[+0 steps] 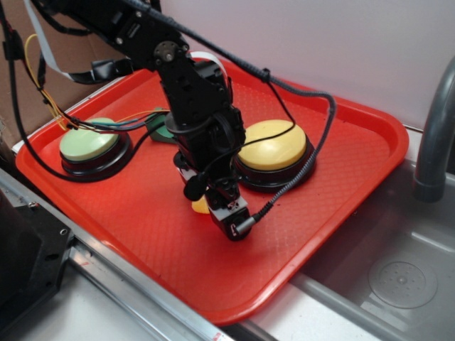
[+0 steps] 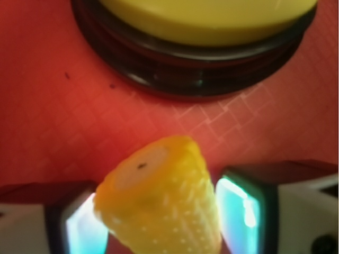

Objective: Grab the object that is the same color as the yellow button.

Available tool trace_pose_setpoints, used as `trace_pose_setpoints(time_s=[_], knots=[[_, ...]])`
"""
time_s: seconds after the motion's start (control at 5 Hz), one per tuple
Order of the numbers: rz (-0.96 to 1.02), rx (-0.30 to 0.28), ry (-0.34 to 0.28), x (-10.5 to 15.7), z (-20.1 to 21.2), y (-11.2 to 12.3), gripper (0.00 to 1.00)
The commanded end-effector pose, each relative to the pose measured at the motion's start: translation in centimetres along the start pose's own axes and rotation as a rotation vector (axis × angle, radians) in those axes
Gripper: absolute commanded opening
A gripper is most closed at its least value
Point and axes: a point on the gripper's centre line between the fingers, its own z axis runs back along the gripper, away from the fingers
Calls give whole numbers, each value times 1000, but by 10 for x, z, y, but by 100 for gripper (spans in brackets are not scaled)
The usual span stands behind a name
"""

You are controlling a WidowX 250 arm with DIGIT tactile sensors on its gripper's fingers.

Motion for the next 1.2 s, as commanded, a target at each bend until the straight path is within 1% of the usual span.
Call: trace_pose_setpoints(time_s=[0.0, 0.2, 0.4, 0.6, 0.8, 1.0], knots=[[30, 2, -22, 7, 24, 4, 0], [137, 7, 48, 5, 62, 23, 0], [209, -13, 89, 4, 96, 49, 0], [338, 39, 100, -1, 123, 69, 0], [415, 9, 48, -10, 144, 81, 0], [394, 25, -6, -16, 150, 80, 0]])
